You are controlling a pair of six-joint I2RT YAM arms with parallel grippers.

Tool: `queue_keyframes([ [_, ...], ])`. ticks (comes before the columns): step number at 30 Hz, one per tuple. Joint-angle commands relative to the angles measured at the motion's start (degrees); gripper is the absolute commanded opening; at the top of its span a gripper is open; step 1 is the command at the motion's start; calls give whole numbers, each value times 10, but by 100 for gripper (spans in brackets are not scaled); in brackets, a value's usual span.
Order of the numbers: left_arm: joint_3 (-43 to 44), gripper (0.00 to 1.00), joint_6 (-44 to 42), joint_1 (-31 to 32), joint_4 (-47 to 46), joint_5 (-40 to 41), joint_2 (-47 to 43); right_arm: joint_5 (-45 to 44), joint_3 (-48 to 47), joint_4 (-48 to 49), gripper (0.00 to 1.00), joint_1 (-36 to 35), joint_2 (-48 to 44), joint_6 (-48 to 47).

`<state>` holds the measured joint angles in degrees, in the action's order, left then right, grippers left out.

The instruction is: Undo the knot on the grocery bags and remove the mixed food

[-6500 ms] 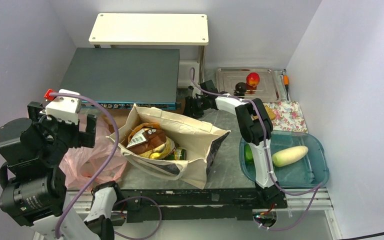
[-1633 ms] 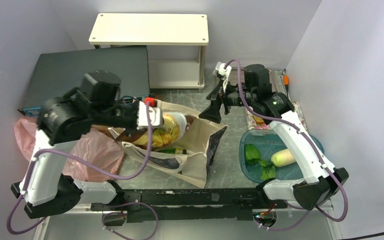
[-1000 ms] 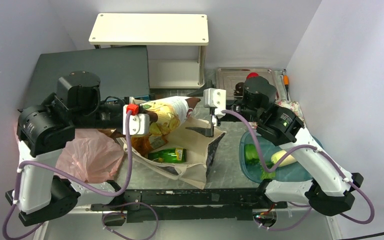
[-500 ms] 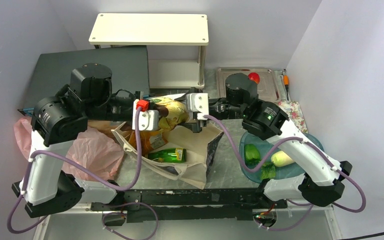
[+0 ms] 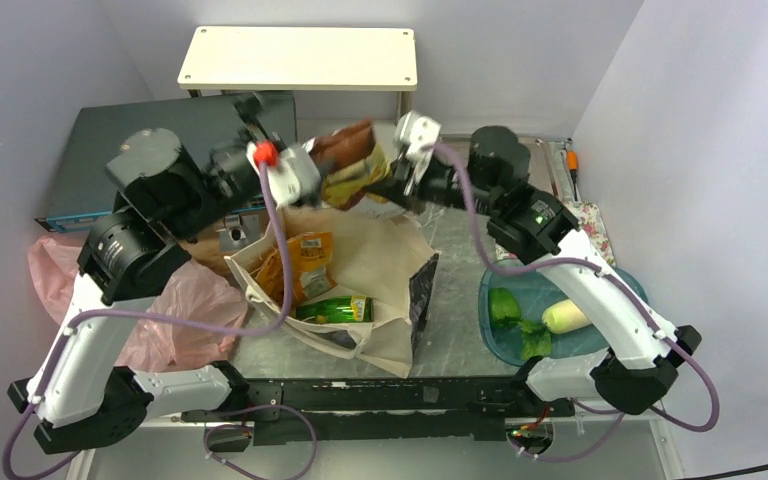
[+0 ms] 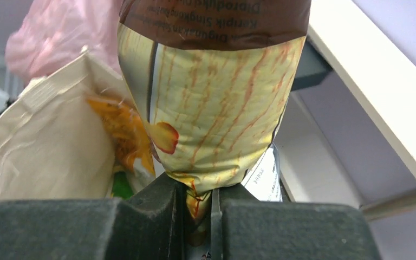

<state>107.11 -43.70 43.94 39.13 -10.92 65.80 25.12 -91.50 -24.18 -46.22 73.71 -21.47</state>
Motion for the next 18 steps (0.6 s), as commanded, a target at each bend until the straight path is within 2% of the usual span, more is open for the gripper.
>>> queue_keyframes([
  [1, 16, 99, 50, -62, -261, 225, 9, 13, -52, 140, 0, 89, 4, 264],
  [3, 27, 99, 80, -81, -258, 217, 7, 11, -75, 162, 0, 132, 16, 364],
  [5, -6, 100, 66, -83, -249, 147, -16, 8, -81, 194, 0, 166, 24, 477],
  [7, -67, 99, 4, -80, -205, 19, -50, -10, -62, 233, 0, 192, 21, 613],
  [8, -97, 99, -41, -65, -178, -33, -67, -31, -51, 256, 0, 197, 20, 645],
  [9, -129, 99, -101, -41, -153, -50, -82, -50, -50, 260, 0, 200, 23, 691],
  [11, -202, 99, -205, 13, -148, -19, -109, -90, -77, 214, 0, 202, 41, 763],
  [12, -233, 99, -247, 31, -170, 6, -116, -96, -91, 191, 0, 205, 50, 815],
  [14, -298, 99, -322, 53, -228, 47, -129, -91, -79, 203, 0, 219, 56, 889],
  [18, -376, 99, -430, 88, -316, 90, -138, -86, -67, 192, 0, 229, 63, 966],
])
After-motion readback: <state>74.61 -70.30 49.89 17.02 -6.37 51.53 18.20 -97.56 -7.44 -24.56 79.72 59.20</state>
